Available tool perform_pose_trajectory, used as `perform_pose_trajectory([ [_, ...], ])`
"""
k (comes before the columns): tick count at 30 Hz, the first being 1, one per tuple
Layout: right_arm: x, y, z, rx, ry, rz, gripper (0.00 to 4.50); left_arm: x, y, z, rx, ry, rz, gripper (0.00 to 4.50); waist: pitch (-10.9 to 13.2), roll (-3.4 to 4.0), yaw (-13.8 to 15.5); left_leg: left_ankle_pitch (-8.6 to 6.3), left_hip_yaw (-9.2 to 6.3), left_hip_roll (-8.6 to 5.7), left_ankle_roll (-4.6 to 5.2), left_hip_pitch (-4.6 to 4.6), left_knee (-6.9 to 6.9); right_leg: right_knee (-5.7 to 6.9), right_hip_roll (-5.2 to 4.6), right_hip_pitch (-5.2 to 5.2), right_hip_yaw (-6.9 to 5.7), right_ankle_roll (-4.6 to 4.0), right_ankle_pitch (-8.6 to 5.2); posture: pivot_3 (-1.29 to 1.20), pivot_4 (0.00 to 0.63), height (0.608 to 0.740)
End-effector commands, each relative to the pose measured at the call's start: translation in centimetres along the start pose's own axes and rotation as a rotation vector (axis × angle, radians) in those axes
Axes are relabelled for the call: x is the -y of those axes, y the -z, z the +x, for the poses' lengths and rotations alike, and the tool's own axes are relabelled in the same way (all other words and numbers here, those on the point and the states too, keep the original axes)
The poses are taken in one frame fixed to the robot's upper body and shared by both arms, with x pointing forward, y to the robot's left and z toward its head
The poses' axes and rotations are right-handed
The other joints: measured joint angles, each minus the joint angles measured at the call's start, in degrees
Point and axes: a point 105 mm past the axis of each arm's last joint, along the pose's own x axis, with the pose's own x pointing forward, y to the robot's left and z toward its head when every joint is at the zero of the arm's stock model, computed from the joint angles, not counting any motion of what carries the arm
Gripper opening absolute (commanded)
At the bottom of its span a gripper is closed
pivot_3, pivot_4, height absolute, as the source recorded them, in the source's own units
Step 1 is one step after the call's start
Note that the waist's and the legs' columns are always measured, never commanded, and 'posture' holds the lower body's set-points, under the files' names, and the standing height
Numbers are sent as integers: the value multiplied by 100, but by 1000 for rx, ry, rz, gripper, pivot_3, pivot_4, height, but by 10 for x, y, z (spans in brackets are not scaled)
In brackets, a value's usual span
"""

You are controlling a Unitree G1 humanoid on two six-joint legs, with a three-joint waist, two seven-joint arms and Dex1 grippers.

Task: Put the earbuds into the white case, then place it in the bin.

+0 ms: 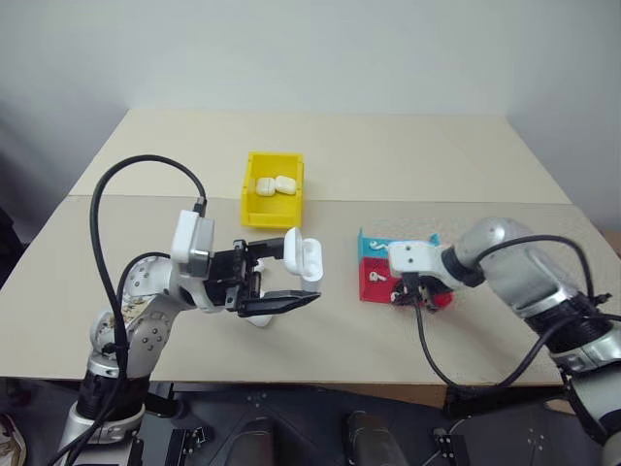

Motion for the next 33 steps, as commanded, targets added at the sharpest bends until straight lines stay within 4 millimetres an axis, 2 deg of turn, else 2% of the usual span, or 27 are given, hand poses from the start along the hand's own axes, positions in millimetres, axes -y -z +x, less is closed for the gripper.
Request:
perform_pose_trajectory([
  [1,2,-56,-51,330,65,70,634,-1,-11,7,50,27,34,2782,0,0,0,0,-1,1,0,0,0,1,0,0,0,0,0,0,150,740],
  [3,-2,-79,-74,525,85,118,634,-2,-10,8,56,33,33,2782,0,0,-7,0,-11,2,0,1,0,4,1,0,2,-1,1,0,150,740],
  [8,-13,-113,-118,940,154,161,634,-7,-9,13,57,43,30,2782,0,0,15,0,-27,2,0,-2,-1,-1,0,8,-11,-2,2,0,150,740],
  [11,-18,-124,-131,1120,178,198,634,-11,-11,16,65,41,28,2782,0,1,16,0,-27,-1,0,-5,2,5,-1,7,-13,-3,2,0,150,740],
  [16,-39,-146,-125,1198,94,192,634,-14,-10,20,67,62,23,2782,-1,3,-17,0,-29,0,0,-8,-1,6,-2,1,-11,-3,2,0,150,740],
  [19,-44,-154,-118,1225,42,222,634,-17,-11,22,73,61,27,2782,-1,3,-34,0,-35,2,0,-8,-2,9,1,-1,-10,-3,2,0,150,740],
  [25,-51,-156,-101,1193,25,246,634,-19,-13,24,76,62,38,2782,-1,3,-32,0,-34,0,0,-10,-1,4,0,3,-12,-2,2,0,150,740],
  [33,-49,-158,-88,1125,71,225,634,-19,-15,22,77,56,44,2782,-1,3,-38,0,-35,1,0,-12,-1,4,1,-2,-11,-2,2,0,150,740],
])
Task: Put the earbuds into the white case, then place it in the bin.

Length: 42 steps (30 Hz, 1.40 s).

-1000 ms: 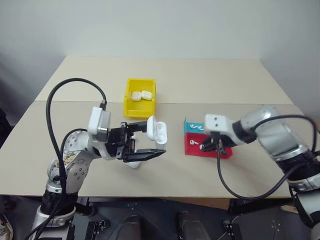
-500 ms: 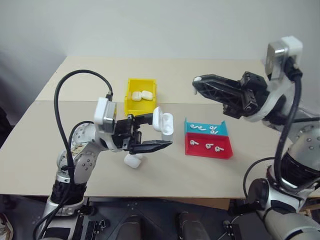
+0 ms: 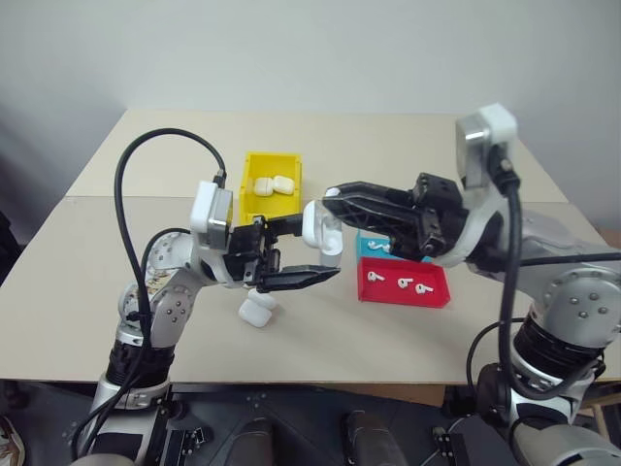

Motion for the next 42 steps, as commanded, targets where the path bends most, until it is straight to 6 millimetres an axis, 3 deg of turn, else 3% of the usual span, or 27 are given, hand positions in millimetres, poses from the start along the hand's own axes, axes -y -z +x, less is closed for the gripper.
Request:
perform_pose_trajectory([
  [1,-5,-5,1,15,2,-67,634,1,-8,2,10,14,38,2782,0,0,3,0,0,0,0,0,0,0,0,0,0,0,0,0,150,740],
  [7,-7,-1,0,8,-11,-96,634,1,-8,3,12,11,40,2782,0,0,11,0,0,0,0,-3,0,-5,-1,0,0,1,0,0,150,740],
  [16,-11,-2,-1,6,-38,-128,3491,-3,-8,5,15,12,52,2782,0,-1,11,0,0,0,0,-2,0,-6,0,0,0,1,0,0,150,740],
  [21,-6,-17,-6,46,-34,-154,3491,-3,-8,2,9,-1,56,2782,0,-1,15,0,0,0,0,-4,0,-8,-1,0,-1,1,0,0,150,740],
  [24,13,-37,-17,49,43,-214,3491,-1,-8,-4,-7,-18,58,2782,0,0,12,0,0,0,1,-2,0,-7,-1,1,0,1,0,0,150,740],
  [27,40,-37,-26,-92,144,-328,3491,-1,-8,-10,-22,-32,66,2782,0,0,21,0,5,0,1,-2,-1,-11,0,2,-4,0,0,0,150,740],
  [31,89,-21,-39,-377,218,-472,3491,-4,-10,-15,-30,-57,81,2782,0,0,17,0,24,0,1,-1,-2,-16,-1,2,-3,0,-1,0,150,740],
  [35,134,12,-50,-723,209,-646,3491,-3,-9,-18,-40,-79,81,2782,1,0,-19,-1,33,2,1,-1,-4,-17,2,-3,2,0,-1,0,150,740],
  [38,160,39,-53,-918,125,-679,2922,-2,-8,-23,-50,-106,91,2782,1,1,-93,-1,40,2,2,-6,-6,-15,2,-13,9,0,0,0,150,740],
  [41,177,63,-57,-1032,76,-614,1941,0,-10,-26,-51,-135,101,2782,2,1,-122,-1,39,2,2,-11,-7,-15,1,-18,9,-1,0,0,150,740],
  [42,181,70,-59,-1068,61,-601,1941,1,-11,-27,-50,-145,102,2782,2,1,-133,-1,38,3,2,-12,-7,-14,0,-21,8,-1,1,0,150,740],
])
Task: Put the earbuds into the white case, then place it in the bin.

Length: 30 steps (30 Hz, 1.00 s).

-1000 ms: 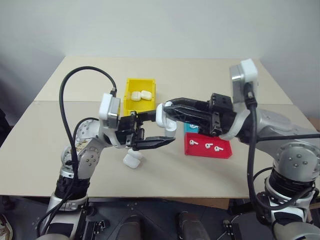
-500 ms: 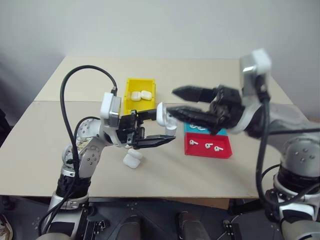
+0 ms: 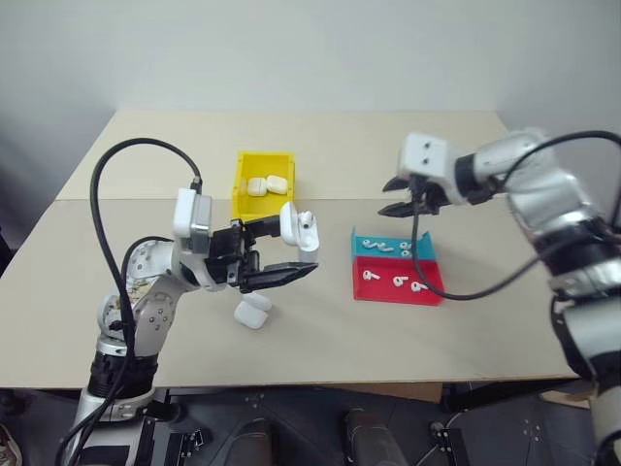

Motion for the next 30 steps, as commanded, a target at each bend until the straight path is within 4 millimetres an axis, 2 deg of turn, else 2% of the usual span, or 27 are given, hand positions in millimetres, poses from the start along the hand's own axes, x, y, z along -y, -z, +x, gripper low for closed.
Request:
perform_pose_trajectory([
  [1,3,19,8,-108,-68,-51,1941,3,-14,-2,14,-23,69,2782,0,0,-7,0,1,0,0,-3,-1,1,-1,-5,1,-1,1,0,150,740],
  [5,-6,35,23,-201,-145,-106,1941,8,-15,-8,-4,-62,78,2782,1,2,6,0,-5,-3,0,-29,-3,16,-11,-40,1,-3,3,0,150,740],
  [11,-10,50,35,-275,-148,-115,1941,13,-17,-12,-23,-102,91,2782,2,6,-4,1,-24,0,-2,-26,-7,23,-12,-47,4,-7,5,0,150,740],
  [30,-7,47,52,-264,-70,-83,1941,19,-21,-15,-42,-126,94,2782,3,7,-19,4,-22,-1,-8,-16,-7,34,-9,-46,9,-14,11,0,150,740],
])
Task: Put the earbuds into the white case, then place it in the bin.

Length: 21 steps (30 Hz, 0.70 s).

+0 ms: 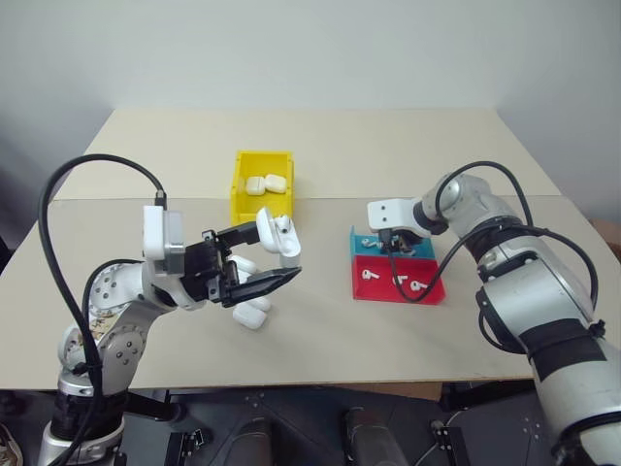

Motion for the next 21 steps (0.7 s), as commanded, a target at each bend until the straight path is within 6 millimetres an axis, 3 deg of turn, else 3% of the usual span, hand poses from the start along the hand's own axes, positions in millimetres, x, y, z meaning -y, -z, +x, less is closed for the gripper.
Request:
perform_pose_trajectory([
  [1,9,-4,-7,6,32,13,1941,4,-11,2,19,16,40,2782,0,0,-1,0,0,0,0,0,0,0,0,0,0,0,0,0,150,740],
  [7,0,6,-3,-34,-14,20,1941,4,-13,1,17,16,45,2782,0,0,-1,0,2,0,0,3,0,1,1,2,0,0,0,0,150,740],
  [10,-1,5,-1,-20,-9,41,1359,4,-13,1,16,16,46,2782,0,0,-1,0,3,0,0,4,1,1,1,4,0,0,0,0,150,740],
  [12,1,3,0,2,5,64,722,4,-13,2,16,17,46,2782,0,0,-1,1,2,0,-1,4,1,1,1,5,0,0,0,0,150,740],
  [13,1,3,0,10,8,70,649,4,-13,2,16,17,45,2782,0,0,0,1,2,0,-1,4,1,1,1,5,0,0,0,0,150,740],
  [21,7,3,-15,70,28,109,649,3,-12,4,23,39,30,2782,0,0,-4,1,4,-1,-2,4,1,1,2,5,0,0,0,0,150,740],
])
